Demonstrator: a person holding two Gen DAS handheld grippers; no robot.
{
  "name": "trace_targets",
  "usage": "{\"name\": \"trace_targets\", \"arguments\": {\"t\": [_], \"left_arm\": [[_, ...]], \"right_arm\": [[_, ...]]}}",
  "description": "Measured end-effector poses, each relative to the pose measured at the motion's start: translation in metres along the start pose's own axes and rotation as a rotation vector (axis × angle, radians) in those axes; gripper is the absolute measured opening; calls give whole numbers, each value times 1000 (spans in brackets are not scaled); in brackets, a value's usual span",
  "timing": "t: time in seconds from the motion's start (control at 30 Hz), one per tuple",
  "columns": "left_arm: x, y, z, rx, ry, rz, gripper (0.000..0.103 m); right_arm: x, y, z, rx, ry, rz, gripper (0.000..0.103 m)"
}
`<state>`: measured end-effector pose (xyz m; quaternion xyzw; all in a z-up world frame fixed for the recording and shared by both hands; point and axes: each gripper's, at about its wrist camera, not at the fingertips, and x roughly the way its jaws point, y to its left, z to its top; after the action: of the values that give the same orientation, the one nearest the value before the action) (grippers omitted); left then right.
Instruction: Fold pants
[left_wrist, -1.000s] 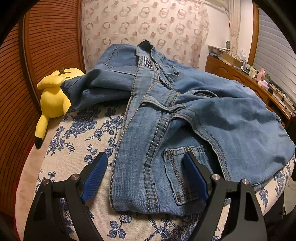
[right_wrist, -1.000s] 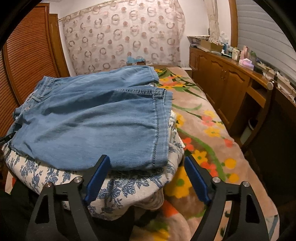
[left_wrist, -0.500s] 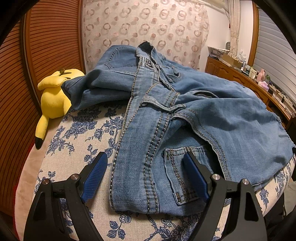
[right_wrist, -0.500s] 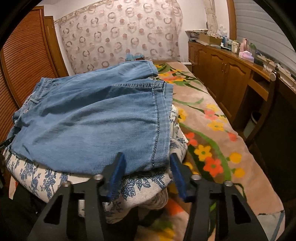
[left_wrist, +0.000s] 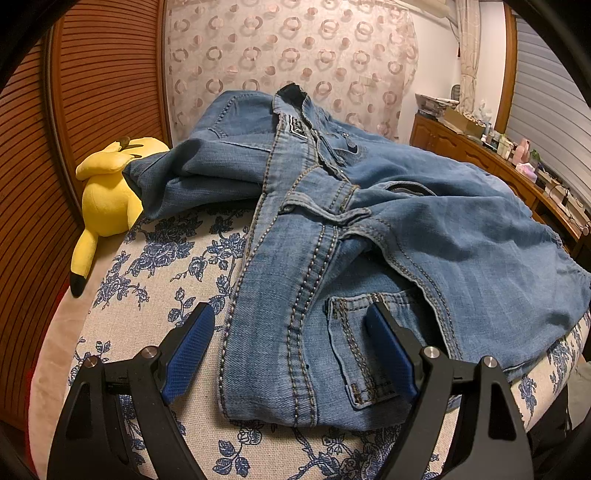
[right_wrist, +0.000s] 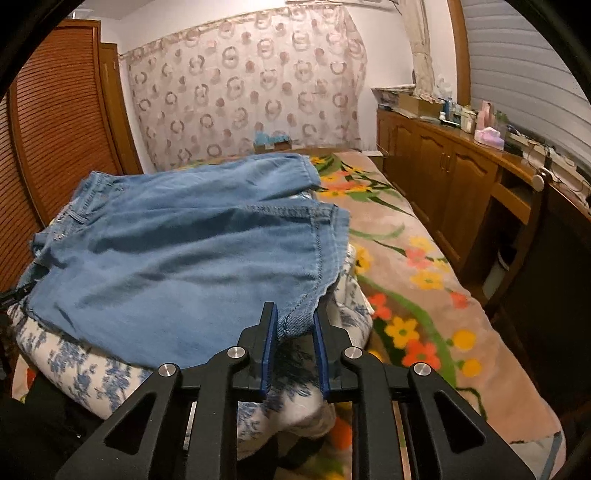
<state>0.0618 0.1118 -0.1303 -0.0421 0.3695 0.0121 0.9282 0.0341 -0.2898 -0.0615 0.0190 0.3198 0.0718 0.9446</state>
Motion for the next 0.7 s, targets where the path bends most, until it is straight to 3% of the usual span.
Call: {"name": "trace_targets", "arguments": {"t": [0.13, 0.3, 0.57, 0.7], "left_arm": [[-4, 4, 1, -23, 30, 3, 85], [-26, 11, -2, -34, -10, 10, 84], [-37, 19, -13, -51, -8, 2, 60], [-33, 20, -19, -55, 4, -11, 58]], "right_arm": [[-1, 0, -2, -8, -13, 15, 19], [6, -1, -3, -31, -8, 6, 19], [6, -1, -4, -39, -5, 6, 19], [7, 2, -2, -41, -2, 8, 19]]}}
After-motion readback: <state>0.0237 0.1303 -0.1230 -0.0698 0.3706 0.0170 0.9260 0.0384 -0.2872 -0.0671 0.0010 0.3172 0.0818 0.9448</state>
